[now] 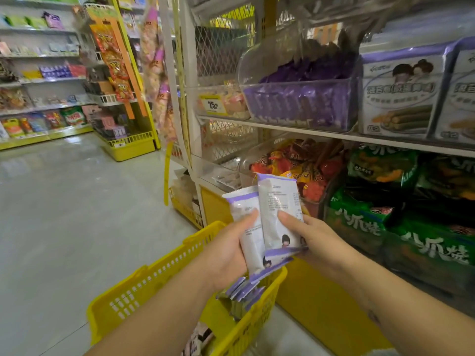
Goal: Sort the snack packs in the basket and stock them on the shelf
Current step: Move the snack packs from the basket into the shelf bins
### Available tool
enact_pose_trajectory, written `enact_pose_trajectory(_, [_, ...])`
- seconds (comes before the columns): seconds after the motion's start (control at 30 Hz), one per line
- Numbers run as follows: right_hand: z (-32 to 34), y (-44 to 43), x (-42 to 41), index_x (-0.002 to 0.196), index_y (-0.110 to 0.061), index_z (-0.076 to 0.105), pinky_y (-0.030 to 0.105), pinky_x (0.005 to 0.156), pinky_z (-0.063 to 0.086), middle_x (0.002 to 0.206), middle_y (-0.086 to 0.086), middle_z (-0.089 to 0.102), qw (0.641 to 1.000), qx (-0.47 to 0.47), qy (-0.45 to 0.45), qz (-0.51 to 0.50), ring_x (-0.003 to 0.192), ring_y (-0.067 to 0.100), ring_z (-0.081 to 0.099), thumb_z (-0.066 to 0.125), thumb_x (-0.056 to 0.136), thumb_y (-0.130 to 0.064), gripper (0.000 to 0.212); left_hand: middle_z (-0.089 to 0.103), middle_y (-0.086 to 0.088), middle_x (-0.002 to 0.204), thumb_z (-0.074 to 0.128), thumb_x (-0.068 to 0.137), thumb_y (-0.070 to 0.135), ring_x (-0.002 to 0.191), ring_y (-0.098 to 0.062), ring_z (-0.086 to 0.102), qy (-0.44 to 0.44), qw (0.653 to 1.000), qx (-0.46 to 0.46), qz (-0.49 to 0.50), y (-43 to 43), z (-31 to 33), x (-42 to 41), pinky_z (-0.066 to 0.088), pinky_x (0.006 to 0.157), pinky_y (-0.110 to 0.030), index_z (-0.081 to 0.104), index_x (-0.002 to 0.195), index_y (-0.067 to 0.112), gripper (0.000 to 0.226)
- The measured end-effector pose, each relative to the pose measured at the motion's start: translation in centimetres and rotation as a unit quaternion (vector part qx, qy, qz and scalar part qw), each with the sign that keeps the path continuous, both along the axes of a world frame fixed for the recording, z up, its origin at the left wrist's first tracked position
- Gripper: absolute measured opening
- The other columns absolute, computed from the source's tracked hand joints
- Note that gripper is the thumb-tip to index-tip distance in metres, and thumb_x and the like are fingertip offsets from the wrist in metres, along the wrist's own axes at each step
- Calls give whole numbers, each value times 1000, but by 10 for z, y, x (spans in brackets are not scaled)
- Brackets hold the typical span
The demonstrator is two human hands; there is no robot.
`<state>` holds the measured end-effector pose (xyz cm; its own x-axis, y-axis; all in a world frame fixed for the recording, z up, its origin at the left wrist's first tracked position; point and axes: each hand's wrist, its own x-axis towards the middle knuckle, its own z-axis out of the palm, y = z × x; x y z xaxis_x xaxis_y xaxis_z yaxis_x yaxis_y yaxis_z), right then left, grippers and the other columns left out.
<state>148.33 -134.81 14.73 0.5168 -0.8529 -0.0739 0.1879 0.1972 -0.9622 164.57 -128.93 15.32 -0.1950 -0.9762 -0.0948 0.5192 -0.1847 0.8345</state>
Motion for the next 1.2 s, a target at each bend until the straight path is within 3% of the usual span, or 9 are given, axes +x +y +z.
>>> enact_pose_trajectory(0.1, [-1,-1,0,112,-10,67,31,65,58,106,13,72,999,17,-28,15,90,26,71,66,75,-34,44,61,-15,130,49,88,47,118,-34,60,11,999,13,-50,1,-1,-7,50,94,-50,64,126,21,48])
enact_pose_trajectory(0.2, [2,0,4,116,-13,66,29,77,57,111,9,71,999,-41,21,15,99,23,68,57,84,-36,41,64,-12,127,27,81,74,108,-33,65,10,998,21,-57,-3,2,-7,56,78,-44,58,131,24,77])
enact_pose_trajectory(0.33, [5,9,12,126,-29,59,33,105,42,126,-2,63,964,-192,180,-31,119,11,55,39,103,-23,31,61,-14,129,16,87,74,117,-31,60,10,999,33,21,-12,-5,-10,47,99,-47,48,140,16,85])
enact_pose_trajectory(0.43, [6,15,14,118,-30,57,18,78,53,104,-15,71,986,-136,87,27,93,-2,66,39,101,-20,27,66,-10,122,27,96,61,106,-29,65,-71,996,-8,54,-12,-9,-11,56,79,-46,41,143,23,62])
enact_pose_trajectory(0.53, [3,17,9,128,-28,53,33,91,52,118,-8,68,984,-145,81,59,107,7,65,53,92,-36,37,56,-1,137,46,98,43,117,-26,60,-174,980,-16,96,-7,-10,-12,50,94,-55,14,148,46,60])
enact_pose_trajectory(0.7, [0,15,7,123,-23,57,39,88,54,116,2,70,991,-133,32,-3,104,19,68,68,84,-24,40,68,9,117,61,91,41,103,-18,68,-292,952,-20,90,-3,-5,-9,56,86,-49,54,119,39,29])
enact_pose_trajectory(0.93, [14,24,6,128,-28,56,33,96,48,120,-8,67,972,-222,24,-69,111,10,63,64,87,-37,42,66,12,123,59,87,49,113,-15,63,-281,954,-98,18,1,-1,-11,50,97,-46,51,125,46,40])
enact_pose_trajectory(1.03, [31,33,-5,133,-30,48,33,100,47,127,-11,62,954,-287,63,-56,118,7,58,60,91,-39,45,65,14,123,62,87,32,117,-7,60,-301,929,-202,74,4,10,-16,49,94,-24,50,127,37,42])
enact_pose_trajectory(1.2, [101,44,-61,133,-48,34,13,79,52,112,-34,57,897,-403,164,-84,103,-7,60,76,66,-50,79,63,19,121,73,75,46,111,-3,61,-392,862,-300,115,7,48,-16,49,91,-27,40,134,39,68])
